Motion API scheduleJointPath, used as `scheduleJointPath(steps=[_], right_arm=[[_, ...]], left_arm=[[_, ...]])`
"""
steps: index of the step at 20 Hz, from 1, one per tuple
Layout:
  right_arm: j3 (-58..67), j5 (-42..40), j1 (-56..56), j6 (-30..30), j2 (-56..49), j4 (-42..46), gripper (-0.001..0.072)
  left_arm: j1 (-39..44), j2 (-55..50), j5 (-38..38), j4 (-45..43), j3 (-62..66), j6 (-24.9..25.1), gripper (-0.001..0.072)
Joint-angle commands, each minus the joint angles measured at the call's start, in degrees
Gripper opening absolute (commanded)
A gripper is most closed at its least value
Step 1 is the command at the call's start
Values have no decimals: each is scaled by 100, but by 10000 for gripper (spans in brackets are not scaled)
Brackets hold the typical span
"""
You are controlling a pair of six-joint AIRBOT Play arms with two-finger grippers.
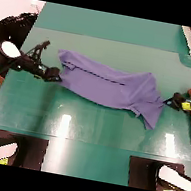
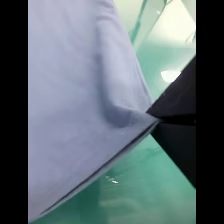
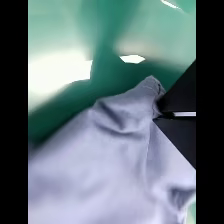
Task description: Fold the shirts.
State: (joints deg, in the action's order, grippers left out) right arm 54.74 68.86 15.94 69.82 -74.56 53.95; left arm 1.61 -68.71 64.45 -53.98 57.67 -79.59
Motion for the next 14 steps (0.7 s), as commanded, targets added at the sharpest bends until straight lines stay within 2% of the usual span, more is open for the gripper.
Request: scheduleJointPath(steps=[1,5,10,12,14], right_arm=[[516,55,-13,-4,892,-4,15],[2011,-227,-107,-4,1930,-37,14],[3495,-1045,-83,-7,2914,50,15],[3969,-1224,-83,-4,3209,350,15],[4444,-1274,-83,-2,3410,782,15]], left_arm=[[0,11,461,-9,1067,2,26],[0,372,527,-105,3237,-22,26],[0,981,490,-667,5943,-146,27],[0,1237,166,-667,6585,-168,27],[2,1683,-522,-667,6629,-302,27]])
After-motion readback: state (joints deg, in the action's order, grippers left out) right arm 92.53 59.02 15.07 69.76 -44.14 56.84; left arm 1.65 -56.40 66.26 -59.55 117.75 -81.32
